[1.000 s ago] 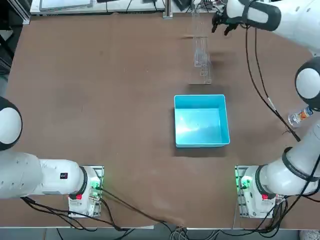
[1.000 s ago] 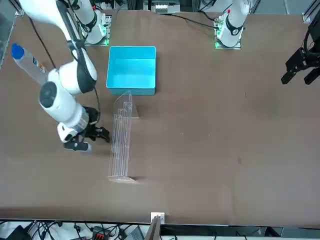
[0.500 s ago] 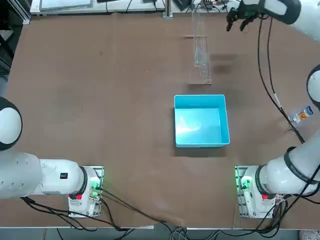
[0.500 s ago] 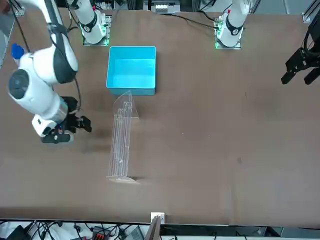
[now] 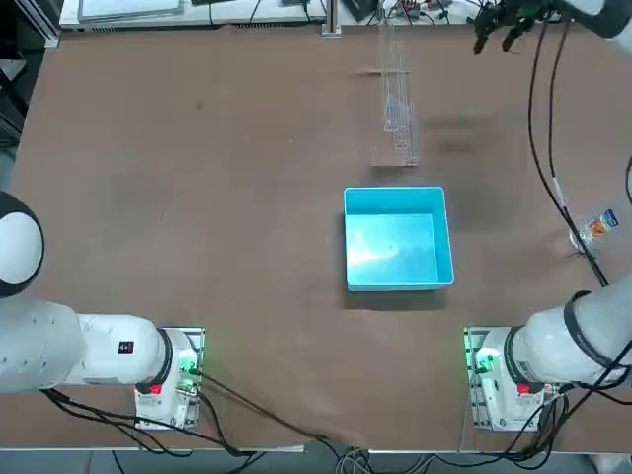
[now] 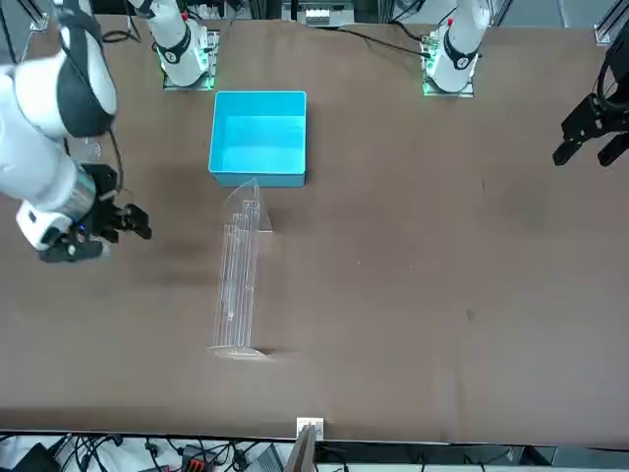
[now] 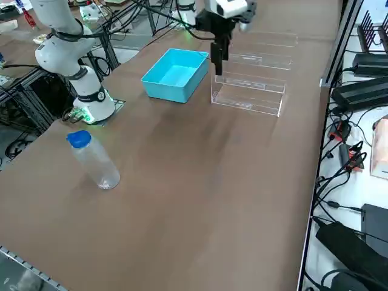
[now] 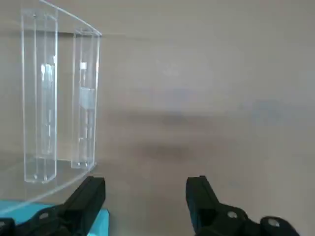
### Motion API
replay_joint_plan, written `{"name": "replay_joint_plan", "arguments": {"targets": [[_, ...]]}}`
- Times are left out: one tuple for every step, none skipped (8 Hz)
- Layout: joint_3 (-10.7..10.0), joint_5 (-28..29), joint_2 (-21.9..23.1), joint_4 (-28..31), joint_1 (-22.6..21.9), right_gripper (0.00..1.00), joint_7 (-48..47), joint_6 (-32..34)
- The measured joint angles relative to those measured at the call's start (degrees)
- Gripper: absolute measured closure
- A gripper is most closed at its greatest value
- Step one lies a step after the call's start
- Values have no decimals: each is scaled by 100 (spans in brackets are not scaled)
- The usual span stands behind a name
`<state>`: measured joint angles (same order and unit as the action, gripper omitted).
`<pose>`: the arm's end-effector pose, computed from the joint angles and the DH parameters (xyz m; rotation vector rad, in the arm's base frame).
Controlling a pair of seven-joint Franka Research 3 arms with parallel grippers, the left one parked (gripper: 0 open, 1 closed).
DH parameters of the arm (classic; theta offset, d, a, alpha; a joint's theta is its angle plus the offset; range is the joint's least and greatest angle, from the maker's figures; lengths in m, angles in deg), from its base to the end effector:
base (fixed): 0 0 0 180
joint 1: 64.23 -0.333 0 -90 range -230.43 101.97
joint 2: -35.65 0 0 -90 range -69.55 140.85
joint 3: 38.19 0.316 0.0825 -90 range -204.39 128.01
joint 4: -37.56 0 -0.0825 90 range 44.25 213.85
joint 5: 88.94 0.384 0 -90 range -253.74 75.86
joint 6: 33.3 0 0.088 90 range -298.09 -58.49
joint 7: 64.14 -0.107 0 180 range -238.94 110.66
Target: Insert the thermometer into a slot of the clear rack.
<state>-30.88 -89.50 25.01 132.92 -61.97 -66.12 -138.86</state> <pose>0.6163 0.0485 0.4950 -3.1267 -0.0847 0.0110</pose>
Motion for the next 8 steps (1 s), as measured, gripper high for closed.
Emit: {"name": "replay_joint_plan", "arguments": {"targets": [[-220,0,236,-3,-22,0,159,300],[-473,0,453,2,-95,0,388,516],[-749,2,636,15,-251,0,544,638],[-949,2,778,33,-427,0,579,721],[-1042,2,895,39,-566,0,580,825],[-1059,2,993,38,-667,0,580,911],[-1060,2,1078,34,-757,0,580,947],[-1060,2,1149,23,-797,0,580,982]]}}
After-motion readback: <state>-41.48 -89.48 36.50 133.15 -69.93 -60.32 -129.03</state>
